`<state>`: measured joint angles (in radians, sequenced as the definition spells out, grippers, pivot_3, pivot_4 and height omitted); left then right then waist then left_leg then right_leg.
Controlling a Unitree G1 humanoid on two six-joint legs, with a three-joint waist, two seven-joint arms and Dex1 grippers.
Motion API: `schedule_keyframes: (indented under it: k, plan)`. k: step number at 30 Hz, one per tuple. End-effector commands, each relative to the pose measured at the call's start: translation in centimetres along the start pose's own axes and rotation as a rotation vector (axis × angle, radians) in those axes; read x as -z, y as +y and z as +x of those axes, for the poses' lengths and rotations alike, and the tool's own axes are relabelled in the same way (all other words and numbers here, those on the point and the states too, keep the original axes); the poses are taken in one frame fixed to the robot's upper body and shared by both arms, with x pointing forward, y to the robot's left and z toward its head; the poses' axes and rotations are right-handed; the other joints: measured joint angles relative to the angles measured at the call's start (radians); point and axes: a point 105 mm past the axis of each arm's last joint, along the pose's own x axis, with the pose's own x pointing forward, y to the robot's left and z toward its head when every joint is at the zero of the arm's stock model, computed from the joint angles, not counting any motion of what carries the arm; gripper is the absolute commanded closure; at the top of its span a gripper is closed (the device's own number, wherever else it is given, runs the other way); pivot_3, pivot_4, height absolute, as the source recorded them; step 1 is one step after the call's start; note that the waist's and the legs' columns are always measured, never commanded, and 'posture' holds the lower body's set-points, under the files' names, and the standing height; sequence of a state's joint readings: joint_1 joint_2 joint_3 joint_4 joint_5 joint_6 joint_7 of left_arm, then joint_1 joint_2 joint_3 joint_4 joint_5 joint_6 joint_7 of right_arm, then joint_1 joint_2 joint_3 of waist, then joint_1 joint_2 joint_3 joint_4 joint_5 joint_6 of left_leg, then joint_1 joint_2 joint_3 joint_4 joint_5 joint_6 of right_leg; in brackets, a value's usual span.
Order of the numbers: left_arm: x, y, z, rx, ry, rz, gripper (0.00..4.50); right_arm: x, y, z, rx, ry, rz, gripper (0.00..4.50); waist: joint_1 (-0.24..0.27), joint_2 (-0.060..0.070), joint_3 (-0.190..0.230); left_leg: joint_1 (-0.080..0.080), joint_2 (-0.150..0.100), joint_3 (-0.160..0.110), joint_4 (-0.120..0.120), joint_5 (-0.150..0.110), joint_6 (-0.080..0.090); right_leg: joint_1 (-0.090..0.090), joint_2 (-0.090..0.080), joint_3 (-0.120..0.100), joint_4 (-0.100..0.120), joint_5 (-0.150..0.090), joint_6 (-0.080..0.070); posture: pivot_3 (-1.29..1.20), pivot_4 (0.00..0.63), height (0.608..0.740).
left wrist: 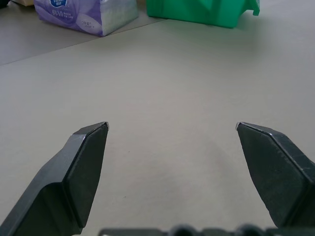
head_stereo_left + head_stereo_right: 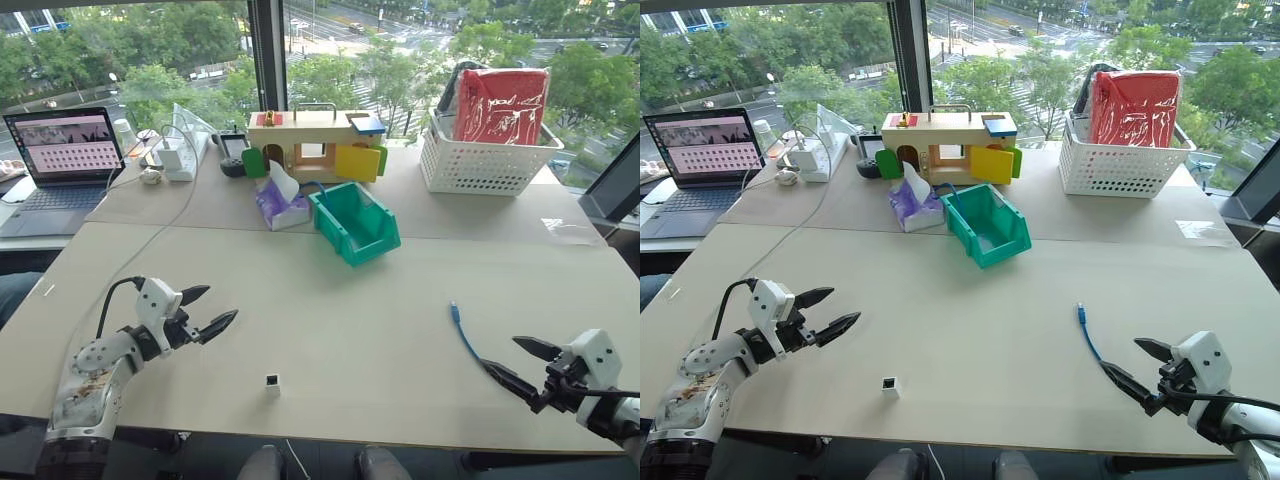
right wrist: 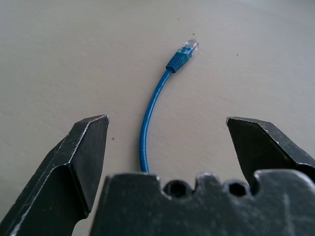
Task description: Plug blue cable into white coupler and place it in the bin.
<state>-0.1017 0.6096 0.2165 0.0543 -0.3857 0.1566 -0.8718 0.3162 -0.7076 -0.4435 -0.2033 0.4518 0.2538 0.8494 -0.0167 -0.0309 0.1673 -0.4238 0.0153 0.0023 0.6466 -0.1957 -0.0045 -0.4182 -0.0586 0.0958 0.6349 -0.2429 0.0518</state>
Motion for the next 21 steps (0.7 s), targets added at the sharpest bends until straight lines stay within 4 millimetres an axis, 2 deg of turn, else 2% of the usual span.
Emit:
schedule_keyframes:
  k: [1,4,7,10,14,17,21]
  plan:
    - [-1.8,0.7,0.4,0.032,-0.048,0.021,0.00,-2.3,0.5,0.4,-0.035,-0.049,-0.052,0.07,0.000,0.000,0.000,0.000,0.000,0.000,0.000,0.000,0.000,0.000,0.000,0.000,0.000,0.000,0.000,0.00,0.150,0.715]
    - [-4.6,1.0,0.9,0.121,-0.120,0.033,0.00,-4.3,1.8,1.4,-0.130,-0.037,-0.076,0.07,-0.002,0.000,0.000,-0.001,0.000,0.000,0.005,0.000,0.000,-0.002,0.001,0.000,0.007,-0.001,0.000,0.00,0.150,0.715]
    - [-6.1,-0.1,1.1,0.229,-0.143,0.054,0.00,-4.0,2.1,1.8,-0.146,0.041,-0.067,0.07,-0.003,0.000,0.000,0.000,0.001,-0.001,0.011,0.000,0.000,0.000,0.002,0.000,0.011,-0.002,0.003,0.00,0.150,0.715]
    - [-7.7,-1.8,1.3,0.372,-0.147,0.059,0.00,-3.9,1.4,2.9,-0.089,0.075,-0.052,0.07,-0.003,-0.001,0.000,-0.001,0.001,-0.001,0.012,0.000,0.000,0.000,0.002,0.000,0.010,-0.002,0.003,0.00,0.150,0.715]
    - [-8.7,-3.4,1.7,0.477,-0.129,0.080,0.00,-3.4,0.5,4.1,-0.033,0.126,0.012,0.07,-0.002,-0.001,0.000,-0.002,0.001,-0.001,0.013,0.000,0.000,0.000,0.002,0.000,0.011,-0.002,0.003,0.00,0.150,0.715]
    - [-9.4,-4.2,2.2,0.524,-0.133,0.100,0.00,-2.9,-0.5,6.0,0.052,0.134,0.051,0.07,-0.003,-0.001,0.000,-0.001,0.001,-0.001,0.013,0.000,0.000,0.000,0.002,0.000,0.011,-0.002,0.003,0.00,0.150,0.715]
    - [-9.4,-4.3,2.5,0.523,-0.146,0.113,0.00,-2.0,-0.7,8.0,0.114,0.150,0.077,0.07,-0.006,-0.001,0.000,-0.002,0.001,-0.001,0.013,0.000,0.000,-0.001,0.002,0.000,0.012,-0.002,0.003,0.00,0.150,0.715]
